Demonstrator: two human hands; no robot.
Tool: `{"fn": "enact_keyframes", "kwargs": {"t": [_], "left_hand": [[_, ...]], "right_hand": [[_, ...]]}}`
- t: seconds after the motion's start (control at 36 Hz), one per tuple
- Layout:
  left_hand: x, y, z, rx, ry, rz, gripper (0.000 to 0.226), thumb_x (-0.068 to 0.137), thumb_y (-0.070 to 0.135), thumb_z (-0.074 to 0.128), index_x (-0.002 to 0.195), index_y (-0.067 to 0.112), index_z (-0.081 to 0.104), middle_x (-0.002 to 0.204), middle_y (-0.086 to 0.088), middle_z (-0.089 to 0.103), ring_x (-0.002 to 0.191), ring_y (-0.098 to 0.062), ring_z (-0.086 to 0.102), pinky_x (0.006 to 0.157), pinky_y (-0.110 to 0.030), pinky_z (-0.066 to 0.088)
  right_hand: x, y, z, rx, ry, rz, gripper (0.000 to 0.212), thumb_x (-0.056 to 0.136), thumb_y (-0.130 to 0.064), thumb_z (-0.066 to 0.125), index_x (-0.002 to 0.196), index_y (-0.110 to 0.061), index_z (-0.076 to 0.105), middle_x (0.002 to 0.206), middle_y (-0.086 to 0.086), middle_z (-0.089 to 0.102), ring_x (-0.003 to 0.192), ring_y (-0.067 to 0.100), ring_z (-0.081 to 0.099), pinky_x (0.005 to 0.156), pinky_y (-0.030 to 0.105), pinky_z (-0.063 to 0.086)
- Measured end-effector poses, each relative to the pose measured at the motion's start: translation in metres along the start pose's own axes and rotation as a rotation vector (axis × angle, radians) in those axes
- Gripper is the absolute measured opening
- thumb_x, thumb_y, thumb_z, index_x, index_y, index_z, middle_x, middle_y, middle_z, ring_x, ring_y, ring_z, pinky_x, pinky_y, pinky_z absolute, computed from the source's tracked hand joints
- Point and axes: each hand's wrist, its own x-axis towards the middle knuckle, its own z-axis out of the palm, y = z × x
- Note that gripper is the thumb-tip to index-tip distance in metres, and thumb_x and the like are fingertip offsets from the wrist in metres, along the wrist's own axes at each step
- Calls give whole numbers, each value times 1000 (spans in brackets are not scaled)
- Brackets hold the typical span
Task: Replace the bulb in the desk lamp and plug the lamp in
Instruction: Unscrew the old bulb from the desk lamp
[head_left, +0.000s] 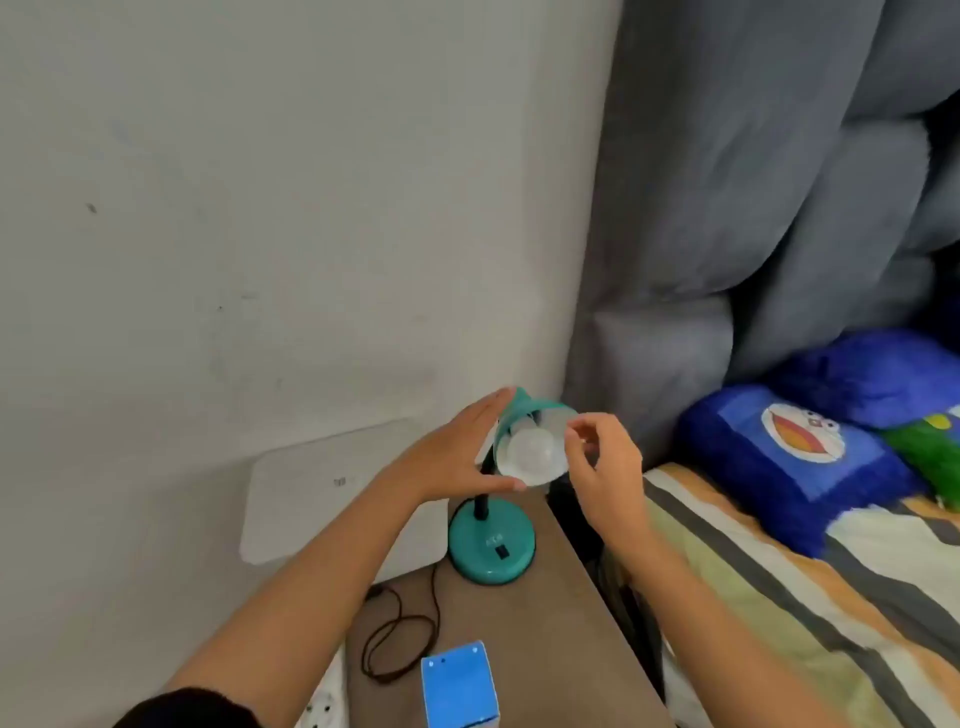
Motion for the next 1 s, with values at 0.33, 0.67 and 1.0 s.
{"fn": "enact_keyframes", "kwargs": {"t": [0.33,0.67,1.0], "left_hand": [[17,-9,34,21,116,98,112,70,24,80,148,27,1,157,5,9,142,-8,16,112,-22,20],[22,-11,37,72,156,100,110,68,15,81,148,27,6,156,1,16,142,-13,19,115,-28,22],[24,-15,38,105,175,137,108,68,15,81,148,26,9,154,1,19,140,-14,24,114,-30,27]], "right_hand": [[12,26,41,86,-262,324,52,90,-48,49,122,-7,47,112,7,54,93,21,58,75,28,47],[32,19,39,-134,-390,219,62,82,-42,63,125,-4,43,110,9,53,91,21,52,59,23,40],[26,22,47,-465,-333,57,65,84,-33,58,137,-8,30,138,19,33,129,36,30,104,41,33]]}}
